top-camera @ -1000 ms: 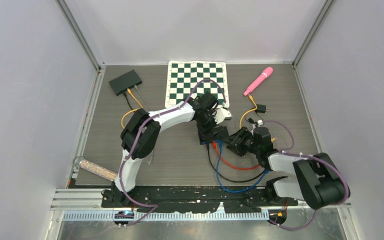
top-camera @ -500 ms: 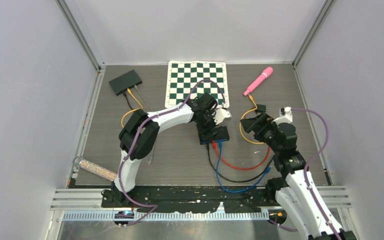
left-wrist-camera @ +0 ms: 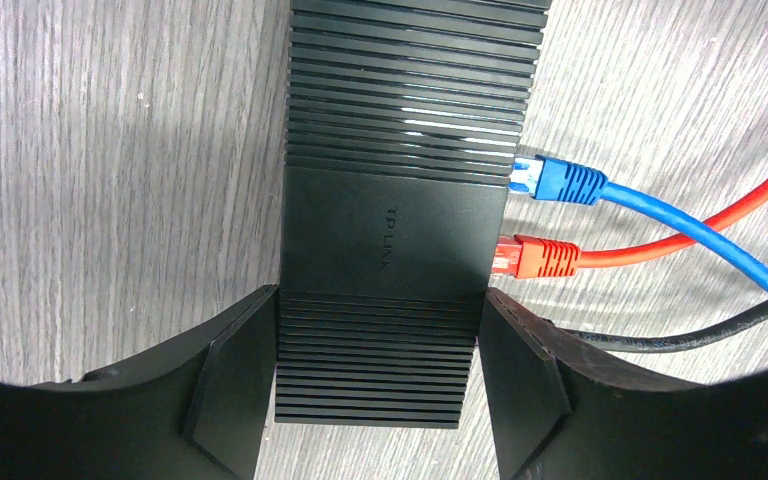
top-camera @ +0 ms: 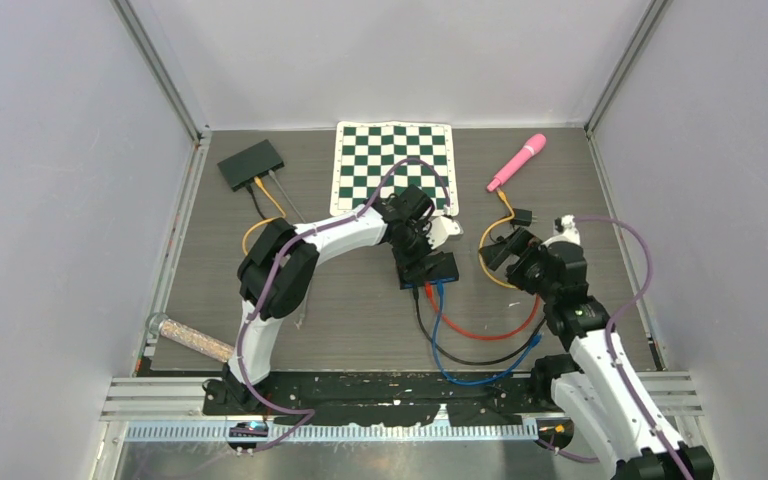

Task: Pull the plug from the switch port
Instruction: Pull the connector from the switch port.

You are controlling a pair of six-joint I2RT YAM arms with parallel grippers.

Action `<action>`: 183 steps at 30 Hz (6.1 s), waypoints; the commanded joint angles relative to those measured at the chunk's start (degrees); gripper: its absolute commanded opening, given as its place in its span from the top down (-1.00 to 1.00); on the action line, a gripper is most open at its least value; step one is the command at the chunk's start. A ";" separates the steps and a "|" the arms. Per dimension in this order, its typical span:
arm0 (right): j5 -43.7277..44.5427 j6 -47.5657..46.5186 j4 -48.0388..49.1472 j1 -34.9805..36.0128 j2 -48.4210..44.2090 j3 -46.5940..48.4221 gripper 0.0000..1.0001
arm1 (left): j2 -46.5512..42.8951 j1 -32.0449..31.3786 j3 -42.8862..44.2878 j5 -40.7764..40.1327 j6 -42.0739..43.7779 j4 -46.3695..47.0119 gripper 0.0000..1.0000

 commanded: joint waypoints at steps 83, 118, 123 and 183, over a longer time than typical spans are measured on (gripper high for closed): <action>-8.61 18.14 -0.16 4.01 7.24 -7.75 -0.64 | -1.16 0.89 -1.82 2.47 -2.91 2.43 0.43; -8.18 24.69 33.33 12.25 38.75 -9.79 -0.02 | -0.25 0.87 -1.32 3.32 -2.81 1.36 0.43; -10.40 25.77 38.78 12.25 42.52 -11.51 0.12 | -0.25 0.89 -1.10 3.53 -2.92 1.25 0.43; -19.71 24.03 38.79 8.53 38.19 -14.86 0.89 | -0.71 2.03 -3.42 0.91 -3.27 2.41 0.47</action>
